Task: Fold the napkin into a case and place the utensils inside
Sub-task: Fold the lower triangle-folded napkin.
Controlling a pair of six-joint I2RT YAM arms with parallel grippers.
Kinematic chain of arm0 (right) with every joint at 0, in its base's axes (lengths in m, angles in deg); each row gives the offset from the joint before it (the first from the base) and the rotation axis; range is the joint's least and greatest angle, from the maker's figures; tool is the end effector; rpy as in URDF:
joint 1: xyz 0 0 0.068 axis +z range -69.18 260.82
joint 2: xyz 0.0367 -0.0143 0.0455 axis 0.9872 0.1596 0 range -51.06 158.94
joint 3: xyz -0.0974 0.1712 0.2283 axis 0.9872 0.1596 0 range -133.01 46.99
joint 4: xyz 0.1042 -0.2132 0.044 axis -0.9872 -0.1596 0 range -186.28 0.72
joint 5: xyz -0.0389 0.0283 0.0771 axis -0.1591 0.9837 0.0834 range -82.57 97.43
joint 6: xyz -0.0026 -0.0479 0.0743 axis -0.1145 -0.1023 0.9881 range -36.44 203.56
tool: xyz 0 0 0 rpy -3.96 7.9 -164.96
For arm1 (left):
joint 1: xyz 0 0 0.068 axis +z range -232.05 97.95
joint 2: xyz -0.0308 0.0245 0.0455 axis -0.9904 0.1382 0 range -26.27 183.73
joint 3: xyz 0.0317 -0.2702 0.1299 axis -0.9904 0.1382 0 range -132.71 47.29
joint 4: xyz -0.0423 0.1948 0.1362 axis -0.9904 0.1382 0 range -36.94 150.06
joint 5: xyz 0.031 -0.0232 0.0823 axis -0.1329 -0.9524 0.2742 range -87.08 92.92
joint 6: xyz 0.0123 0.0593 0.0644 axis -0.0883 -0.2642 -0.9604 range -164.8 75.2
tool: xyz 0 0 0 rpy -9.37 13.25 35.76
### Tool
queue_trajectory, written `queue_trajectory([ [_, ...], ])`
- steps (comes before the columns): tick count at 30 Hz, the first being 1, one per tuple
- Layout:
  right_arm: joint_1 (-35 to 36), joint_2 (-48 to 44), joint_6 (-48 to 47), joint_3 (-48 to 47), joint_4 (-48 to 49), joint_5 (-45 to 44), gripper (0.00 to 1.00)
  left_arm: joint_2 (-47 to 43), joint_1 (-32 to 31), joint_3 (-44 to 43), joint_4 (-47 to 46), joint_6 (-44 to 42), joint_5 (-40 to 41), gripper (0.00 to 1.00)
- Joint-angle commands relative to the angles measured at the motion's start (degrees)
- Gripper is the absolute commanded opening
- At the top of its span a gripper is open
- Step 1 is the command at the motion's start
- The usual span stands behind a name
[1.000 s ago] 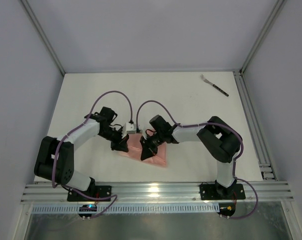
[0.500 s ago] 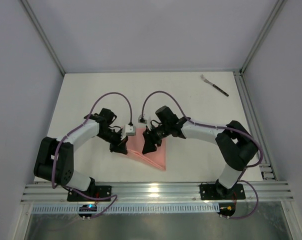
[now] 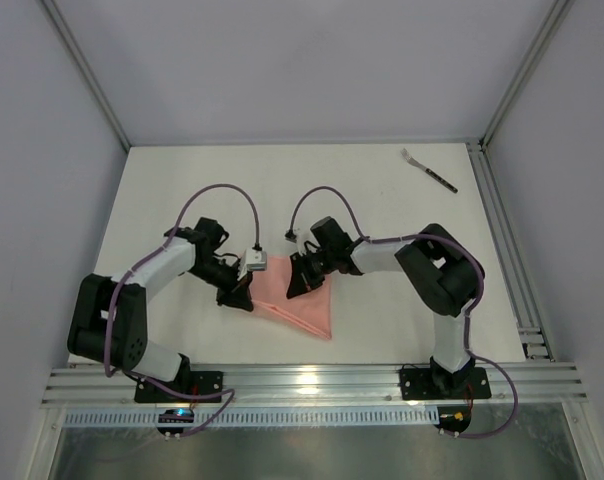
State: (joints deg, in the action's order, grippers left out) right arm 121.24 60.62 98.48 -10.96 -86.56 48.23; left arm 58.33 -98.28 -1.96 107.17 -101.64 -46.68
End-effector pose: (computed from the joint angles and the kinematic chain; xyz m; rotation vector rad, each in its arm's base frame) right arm 0.2658 0.2939 0.1379 -0.8991 2.4368 1.2716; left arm 0.1856 -0.1163 0.2004 1.5575 2.0926 -1.1260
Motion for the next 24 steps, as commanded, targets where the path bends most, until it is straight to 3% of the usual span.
queue_trajectory([
  [1,0.3,0.9,2.2,2.9,-0.7,-4.1,0.04,1.7,2.2,-3.0,3.2,-2.3,-5.8,0.0],
  [10,0.2,2.3,0.1,4.7,-1.8,-1.8,0.04,12.3,9.7,-9.6,7.0,-1.5,-10.0,0.0],
  [18,0.1,3.5,-4.2,3.3,-4.9,2.4,0.04,19.0,11.0,-12.2,2.9,3.7,-8.5,0.0],
  [24,0.2,2.1,-8.6,2.8,-7.3,0.3,0.04,19.2,11.0,-14.7,6.8,-0.1,-9.4,0.0],
])
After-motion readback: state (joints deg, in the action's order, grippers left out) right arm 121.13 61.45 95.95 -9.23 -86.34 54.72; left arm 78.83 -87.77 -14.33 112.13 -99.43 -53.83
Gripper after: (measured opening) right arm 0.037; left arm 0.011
